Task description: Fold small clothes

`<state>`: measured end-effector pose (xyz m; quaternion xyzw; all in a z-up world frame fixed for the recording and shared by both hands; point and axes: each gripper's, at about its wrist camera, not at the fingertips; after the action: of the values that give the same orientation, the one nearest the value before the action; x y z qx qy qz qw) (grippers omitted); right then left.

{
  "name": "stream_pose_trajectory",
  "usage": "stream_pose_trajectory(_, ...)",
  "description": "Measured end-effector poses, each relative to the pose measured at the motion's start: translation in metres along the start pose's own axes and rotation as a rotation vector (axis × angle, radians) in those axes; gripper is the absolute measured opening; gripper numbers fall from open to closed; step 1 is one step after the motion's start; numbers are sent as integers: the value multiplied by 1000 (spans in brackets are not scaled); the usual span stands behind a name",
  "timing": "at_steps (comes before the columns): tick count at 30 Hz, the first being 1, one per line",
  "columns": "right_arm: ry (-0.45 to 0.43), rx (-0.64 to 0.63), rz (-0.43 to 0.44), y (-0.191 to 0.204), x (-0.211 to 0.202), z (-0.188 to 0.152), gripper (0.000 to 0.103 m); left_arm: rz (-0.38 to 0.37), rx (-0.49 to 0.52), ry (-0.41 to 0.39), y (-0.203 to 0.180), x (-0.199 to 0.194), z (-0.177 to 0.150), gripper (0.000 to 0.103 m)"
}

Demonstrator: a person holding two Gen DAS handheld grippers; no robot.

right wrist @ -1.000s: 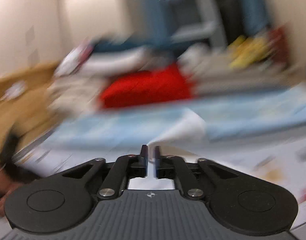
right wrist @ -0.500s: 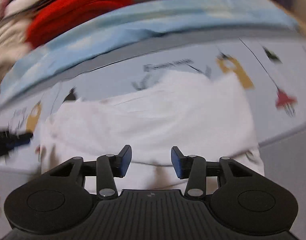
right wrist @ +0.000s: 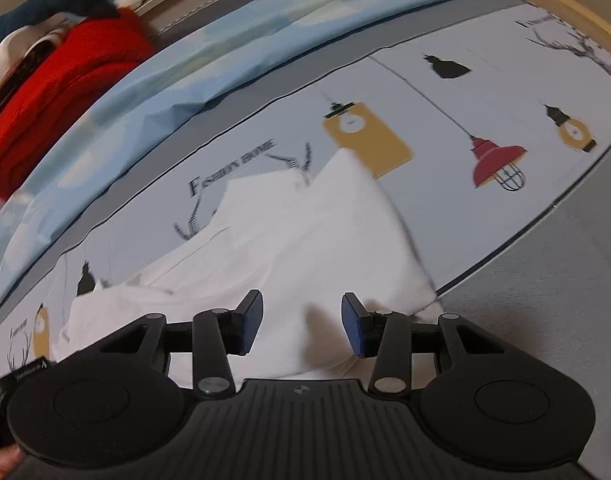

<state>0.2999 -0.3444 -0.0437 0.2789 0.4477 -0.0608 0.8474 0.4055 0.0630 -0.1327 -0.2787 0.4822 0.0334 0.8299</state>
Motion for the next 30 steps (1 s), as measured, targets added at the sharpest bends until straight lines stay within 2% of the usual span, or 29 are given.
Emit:
stream_pose_trajectory(2,-1,17,-9,-5,1,3,45,7,34,-13,-2,-4,-2,9)
stream_pose_trajectory(3,-1,27,-11,-6,2,4,45,12,46,-26,-4,-9,-2,7)
stream_pose_trajectory(5,-10,52,-17,-11,1,7,45,25,57,-52,-9,-26,2,6)
stream_pose_trajectory(7,-23,79,-27,-15,0,10,45,36,57,-107,-15,-60,8,6)
stream_pose_trajectory(9,-28,110,-34,-19,1,11,45,102,73,-163,-18,-98,7,6)
stream_pose_trajectory(10,-21,129,-30,-22,4,11,45,130,77,-166,-16,-111,5,7)
stream_pose_trajectory(11,-10,145,-24,-24,7,10,45,151,71,-142,-12,-119,1,11)
stream_pose_trajectory(13,38,190,-18,-32,19,5,45,211,46,-29,1,-114,-2,28)
stream_pose_trajectory(14,64,205,-32,-36,26,2,45,234,13,15,12,-109,-2,32)
stream_pose_trajectory(15,83,220,-53,-40,31,-1,45,249,-21,27,22,-107,-1,32)
stream_pose_trajectory(17,98,264,-116,-51,38,-8,44,265,-36,-8,32,-112,4,32)
stream_pose_trajectory(20,107,302,-145,-58,43,-14,44,189,37,-50,24,-115,10,32)
stream_pose_trajectory(23,105,294,-155,-57,45,-17,44,113,98,41,20,-89,4,32)
stream_pose_trajectory(25,110,312,-156,-61,47,-17,44,143,113,111,25,-61,-7,32)
stream_pose_trajectory(26,112,328,-152,-63,49,-18,44,197,125,158,30,-45,-13,32)
stream_pose_trajectory(27,111,345,-148,-66,50,-18,44,247,137,189,36,-33,-19,37)
stream_pose_trajectory(30,96,337,-158,-58,39,-15,44,265,188,159,30,-38,-22,36)
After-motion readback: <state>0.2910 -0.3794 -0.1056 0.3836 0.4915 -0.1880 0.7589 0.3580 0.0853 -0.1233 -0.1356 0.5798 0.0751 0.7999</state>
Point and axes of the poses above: each gripper's, at about its wrist camera, not at the fingertips, and x roughly the way its jaws point, y to its left, z to its top, and after that the axes turned 8 degrees about z, right-handed
